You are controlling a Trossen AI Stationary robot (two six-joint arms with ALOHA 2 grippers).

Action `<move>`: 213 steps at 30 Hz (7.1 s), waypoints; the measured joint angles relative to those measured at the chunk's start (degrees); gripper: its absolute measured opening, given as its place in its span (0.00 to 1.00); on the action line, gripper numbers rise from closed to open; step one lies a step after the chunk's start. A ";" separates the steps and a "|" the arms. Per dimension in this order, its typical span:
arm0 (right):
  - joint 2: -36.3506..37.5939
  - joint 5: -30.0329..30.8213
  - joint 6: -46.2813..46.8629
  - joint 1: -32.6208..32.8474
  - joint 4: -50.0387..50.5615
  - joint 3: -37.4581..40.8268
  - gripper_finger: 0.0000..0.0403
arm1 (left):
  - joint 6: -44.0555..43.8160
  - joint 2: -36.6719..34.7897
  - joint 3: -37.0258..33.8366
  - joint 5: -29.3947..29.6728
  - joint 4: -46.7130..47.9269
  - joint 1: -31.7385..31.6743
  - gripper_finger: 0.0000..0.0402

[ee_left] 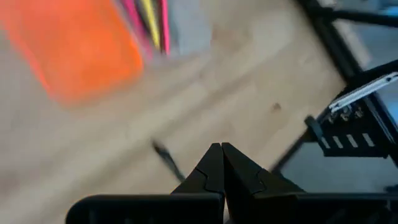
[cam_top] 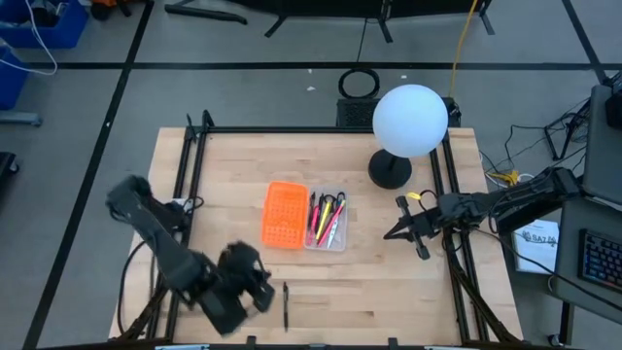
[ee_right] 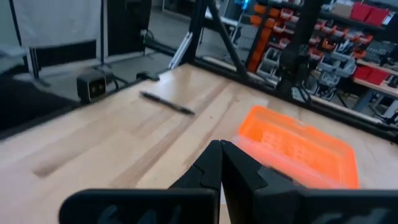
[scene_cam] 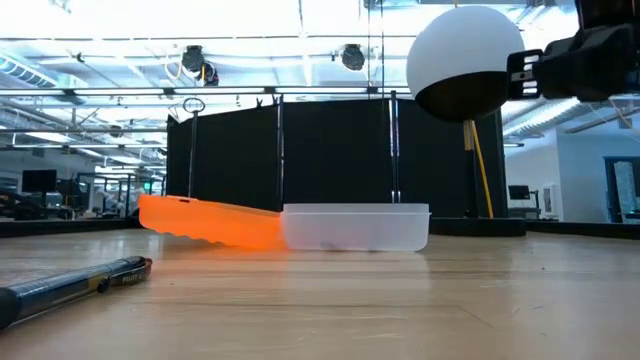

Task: Pick & place school supplies into a supply box
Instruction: Put the black pen into the orange box, then return to Home Position

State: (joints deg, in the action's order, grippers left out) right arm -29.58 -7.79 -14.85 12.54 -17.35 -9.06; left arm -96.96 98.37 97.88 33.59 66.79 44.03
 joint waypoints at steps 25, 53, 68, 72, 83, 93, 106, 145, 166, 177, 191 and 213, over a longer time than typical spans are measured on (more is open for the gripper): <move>1.20 0.00 -0.44 0.74 -0.42 0.00 0.00 | -17.76 39.16 31.19 -33.16 6.79 -7.22 0.14; 1.20 -0.02 0.64 0.69 -0.80 -0.04 0.00 | -19.86 39.17 20.71 -32.27 8.30 -6.90 0.50; 1.18 0.00 0.66 0.69 -0.21 -0.04 0.00 | -17.83 43.40 21.08 -34.74 1.71 -7.51 0.34; 1.18 -0.01 0.60 0.69 -0.39 -0.07 0.00 | -12.72 44.02 21.10 -34.91 -0.12 -8.07 0.22; 1.20 -0.02 0.24 0.67 -0.85 -0.07 0.00 | -6.55 39.92 20.34 -28.77 1.30 -10.31 0.07; 1.18 0.00 0.50 0.69 -0.84 -0.09 0.00 | 4.79 26.62 20.49 -17.64 3.11 -18.52 0.07; 1.18 0.00 0.62 0.69 -0.18 -0.09 0.00 | 26.66 28.27 20.62 -25.10 3.08 -38.52 0.07; 1.25 -7.22 12.40 0.67 3.72 -0.07 0.00 | 58.56 22.91 20.66 -11.71 -1.04 -34.92 0.39; 6.03 -4.29 10.78 -2.57 -10.02 2.84 0.00 | 107.46 -24.86 -44.30 -25.54 -71.57 -25.93 0.01; 6.20 -4.21 11.26 -4.38 -8.54 2.91 0.00 | 102.78 -44.29 -79.36 -37.61 -106.94 -43.84 0.01; 19.26 -3.26 16.13 -9.23 -0.95 4.24 0.00 | 102.65 -57.73 -92.60 -35.20 -107.42 -43.23 0.00; 24.30 3.28 13.89 -9.23 -1.49 8.11 0.00 | 114.57 -64.98 -97.30 -24.64 -104.51 -35.63 0.00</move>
State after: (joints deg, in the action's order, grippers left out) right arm -5.28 -4.51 -0.96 3.31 -18.84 -0.95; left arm 17.61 33.39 0.58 8.96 -37.72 8.40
